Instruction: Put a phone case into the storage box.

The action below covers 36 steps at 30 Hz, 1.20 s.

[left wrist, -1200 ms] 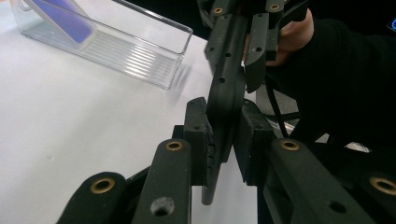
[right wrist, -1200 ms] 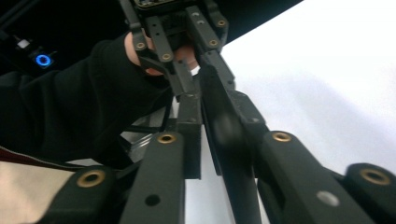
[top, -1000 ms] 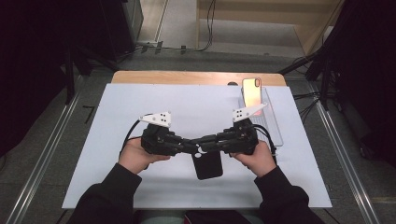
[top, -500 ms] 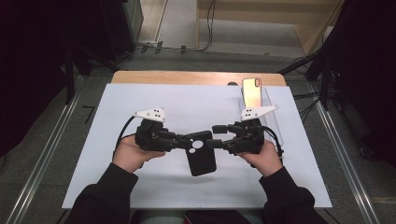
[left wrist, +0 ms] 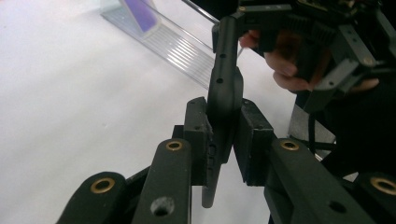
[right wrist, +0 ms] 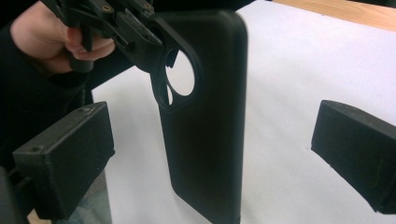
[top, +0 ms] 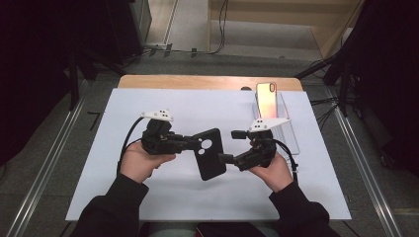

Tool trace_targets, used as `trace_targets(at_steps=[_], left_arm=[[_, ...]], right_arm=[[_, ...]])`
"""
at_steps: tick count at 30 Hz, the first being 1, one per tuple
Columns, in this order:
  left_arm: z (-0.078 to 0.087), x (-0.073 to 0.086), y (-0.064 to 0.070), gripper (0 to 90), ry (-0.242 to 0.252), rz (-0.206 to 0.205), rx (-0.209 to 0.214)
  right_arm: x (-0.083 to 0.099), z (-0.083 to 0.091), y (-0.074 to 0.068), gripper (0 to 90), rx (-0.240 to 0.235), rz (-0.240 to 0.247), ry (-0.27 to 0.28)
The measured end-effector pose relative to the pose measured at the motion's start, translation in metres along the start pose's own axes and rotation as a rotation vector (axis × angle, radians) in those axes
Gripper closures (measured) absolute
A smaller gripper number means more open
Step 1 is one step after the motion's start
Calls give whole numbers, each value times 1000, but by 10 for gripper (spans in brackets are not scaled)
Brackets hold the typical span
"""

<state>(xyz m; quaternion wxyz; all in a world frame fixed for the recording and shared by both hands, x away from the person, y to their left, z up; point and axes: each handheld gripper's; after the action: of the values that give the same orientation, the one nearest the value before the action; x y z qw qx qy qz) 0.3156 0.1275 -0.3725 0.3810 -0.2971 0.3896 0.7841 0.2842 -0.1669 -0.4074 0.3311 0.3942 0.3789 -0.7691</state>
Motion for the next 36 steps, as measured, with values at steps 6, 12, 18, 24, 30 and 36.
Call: trace_targets(at_steps=[6,12,18,24,30,36], left_arm=[[0,-2,0,771,13,21,-30],[1,-4,2,772,29,47,-67],[1,-6,5,772,41,81,-111],[-3,-6,9,772,31,102,-149],[-10,-5,15,773,13,88,-179],[-17,-3,17,773,0,102,-175]], right_arm=[[4,-10,-10,17,63,6,-32],[8,-18,-19,47,183,-21,2],[10,-23,-27,47,283,-2,35],[12,-31,-31,47,325,-57,50],[14,-40,-32,47,327,-59,39],[15,-48,-33,47,353,-59,24]])
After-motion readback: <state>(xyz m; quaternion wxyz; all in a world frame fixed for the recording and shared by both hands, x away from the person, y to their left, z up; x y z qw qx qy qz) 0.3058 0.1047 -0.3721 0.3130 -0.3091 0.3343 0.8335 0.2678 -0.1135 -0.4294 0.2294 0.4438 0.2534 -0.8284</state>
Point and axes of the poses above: each handheld gripper's, and its own axes: z roughly backward along the jaws, x roughly out of its underside, y roughly to its right, and after that the axes turned 2 degrees about y, right-handed
